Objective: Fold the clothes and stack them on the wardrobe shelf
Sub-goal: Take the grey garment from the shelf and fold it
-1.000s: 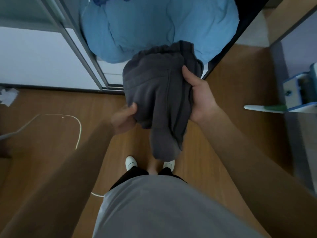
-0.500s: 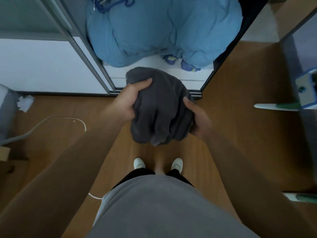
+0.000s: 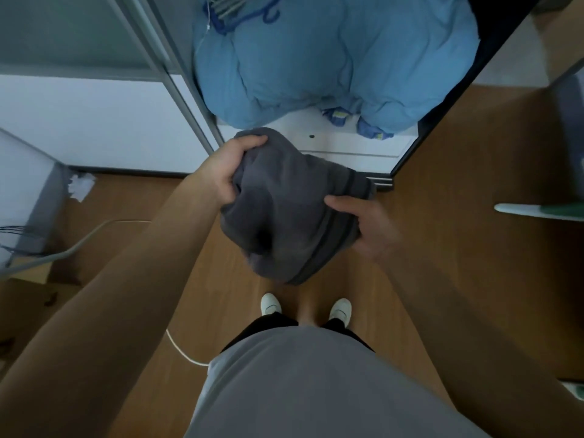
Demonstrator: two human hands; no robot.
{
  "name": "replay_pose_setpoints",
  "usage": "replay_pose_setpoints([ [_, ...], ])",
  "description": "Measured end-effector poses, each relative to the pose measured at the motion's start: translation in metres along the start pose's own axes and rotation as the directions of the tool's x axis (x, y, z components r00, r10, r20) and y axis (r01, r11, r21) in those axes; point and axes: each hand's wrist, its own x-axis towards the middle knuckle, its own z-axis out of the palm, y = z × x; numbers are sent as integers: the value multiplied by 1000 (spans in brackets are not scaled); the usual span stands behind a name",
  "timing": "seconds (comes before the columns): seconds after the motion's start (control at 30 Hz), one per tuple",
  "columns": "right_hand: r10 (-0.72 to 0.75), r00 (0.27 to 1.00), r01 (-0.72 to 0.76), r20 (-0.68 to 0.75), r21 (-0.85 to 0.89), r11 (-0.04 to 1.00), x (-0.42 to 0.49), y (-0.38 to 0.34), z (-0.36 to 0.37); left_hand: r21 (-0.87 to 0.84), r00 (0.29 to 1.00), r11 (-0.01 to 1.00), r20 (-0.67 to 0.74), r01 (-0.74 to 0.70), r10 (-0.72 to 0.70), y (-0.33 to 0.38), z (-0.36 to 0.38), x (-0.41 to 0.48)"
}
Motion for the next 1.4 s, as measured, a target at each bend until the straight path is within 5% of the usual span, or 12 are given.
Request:
replay_pose_setpoints([
  [0.1,-20,1000,19,5,200,980,-8,-10,1,-244,986,967,122,-77,109,-8,-29,2],
  [0.23,-67,998,60,16,265,962,-10,-28,13,-448,929,894,335,12,155,-47,-53,15],
  [0.33,-70,997,74,-24,270,960,-7,-29,20,-344,915,938,392,43,102,-88,-48,22],
  [0.43,10,995,10,-98,205,979,-2,-26,16,-185,981,982,196,40,-3,-105,-29,18],
  [0.53,108,961,-63,-253,180,982,7,-29,-3,-25,983,993,140,-117,119,-96,-13,23],
  [0.73,65,974,27,-219,392,920,5,-43,-38,-131,988,986,99,-105,118,-63,8,13],
  [0.9,151,969,-141,-196,63,988,-6,-15,-28,-211,993,977,120,19,7,-43,29,4],
  [0.97,86,984,-83,-155,26,996,-8,-10,-27,-232,994,973,103,-13,38,-36,25,3],
  [1.17,-95,990,125,-100,352,928,-7,-30,-12,-409,942,908,257,-96,215,-35,-15,6],
  [1.4,-119,986,158,-116,440,884,-5,-43,-8,-99,963,990,239,-103,124,-65,-10,4],
])
